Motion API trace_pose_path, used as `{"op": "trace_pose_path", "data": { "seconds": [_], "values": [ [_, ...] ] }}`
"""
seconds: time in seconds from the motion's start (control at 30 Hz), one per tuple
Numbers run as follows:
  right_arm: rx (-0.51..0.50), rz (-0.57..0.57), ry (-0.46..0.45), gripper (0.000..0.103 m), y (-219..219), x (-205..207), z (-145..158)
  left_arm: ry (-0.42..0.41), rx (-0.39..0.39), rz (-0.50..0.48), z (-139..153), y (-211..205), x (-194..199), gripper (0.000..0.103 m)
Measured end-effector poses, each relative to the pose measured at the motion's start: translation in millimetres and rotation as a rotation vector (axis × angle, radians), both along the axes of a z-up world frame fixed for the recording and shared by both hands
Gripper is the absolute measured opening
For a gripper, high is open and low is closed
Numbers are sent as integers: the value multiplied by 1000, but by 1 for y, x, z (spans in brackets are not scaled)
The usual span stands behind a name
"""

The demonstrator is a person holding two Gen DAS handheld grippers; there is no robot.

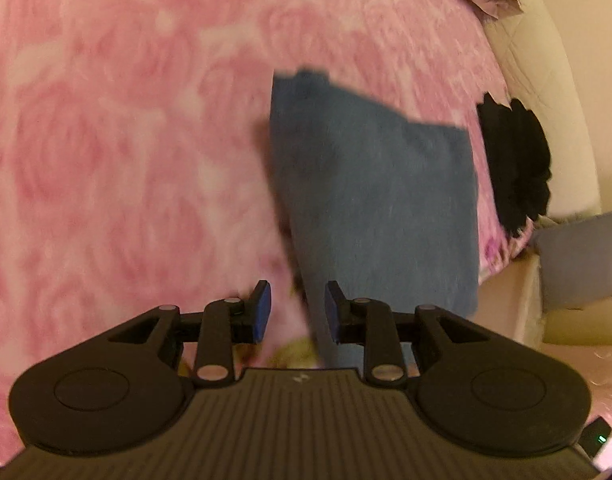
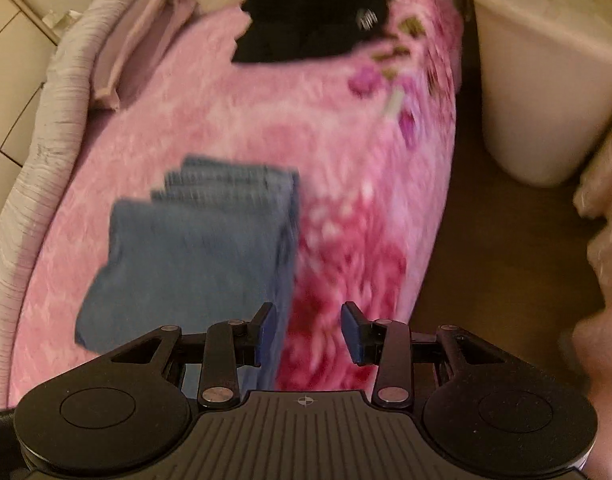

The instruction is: Fold clothes

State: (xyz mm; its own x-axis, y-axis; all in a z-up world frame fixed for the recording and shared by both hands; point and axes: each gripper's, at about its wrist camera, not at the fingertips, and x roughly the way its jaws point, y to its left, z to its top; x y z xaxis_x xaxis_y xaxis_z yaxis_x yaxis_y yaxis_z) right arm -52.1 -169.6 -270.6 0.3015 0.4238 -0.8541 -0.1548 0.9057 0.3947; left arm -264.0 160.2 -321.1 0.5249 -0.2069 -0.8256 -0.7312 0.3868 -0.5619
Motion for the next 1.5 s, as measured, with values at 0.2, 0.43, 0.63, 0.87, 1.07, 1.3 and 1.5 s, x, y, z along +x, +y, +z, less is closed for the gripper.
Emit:
{"op": "trace_pose_path", "data": {
  "seconds": [0.2,0.43,0.63,0.87,1.07,1.3,1.5],
  "values": [
    [34,-21,117,40,-8,8,-18,-53,-70,80,-18,-29,-14,28],
    [-36,222,96,40,-9,66,-31,-29,-4,272,-27,-77,-26,28],
    [-52,579,-50,40,-4,102,-32,-5,102,403,-17,-111,-31,28],
    [164,692,-82,40,-9,116,-42,-60,245,381,-26,-116,-23,28],
    [386,617,-157,40,-40,119,-63,-186,332,317,-46,-119,-24,28],
    [556,626,-239,44,-71,99,-72,-251,410,355,-50,-149,-42,28],
    [590,667,-273,53,-64,88,-59,-225,461,370,-32,-179,-54,29]
  ]
}}
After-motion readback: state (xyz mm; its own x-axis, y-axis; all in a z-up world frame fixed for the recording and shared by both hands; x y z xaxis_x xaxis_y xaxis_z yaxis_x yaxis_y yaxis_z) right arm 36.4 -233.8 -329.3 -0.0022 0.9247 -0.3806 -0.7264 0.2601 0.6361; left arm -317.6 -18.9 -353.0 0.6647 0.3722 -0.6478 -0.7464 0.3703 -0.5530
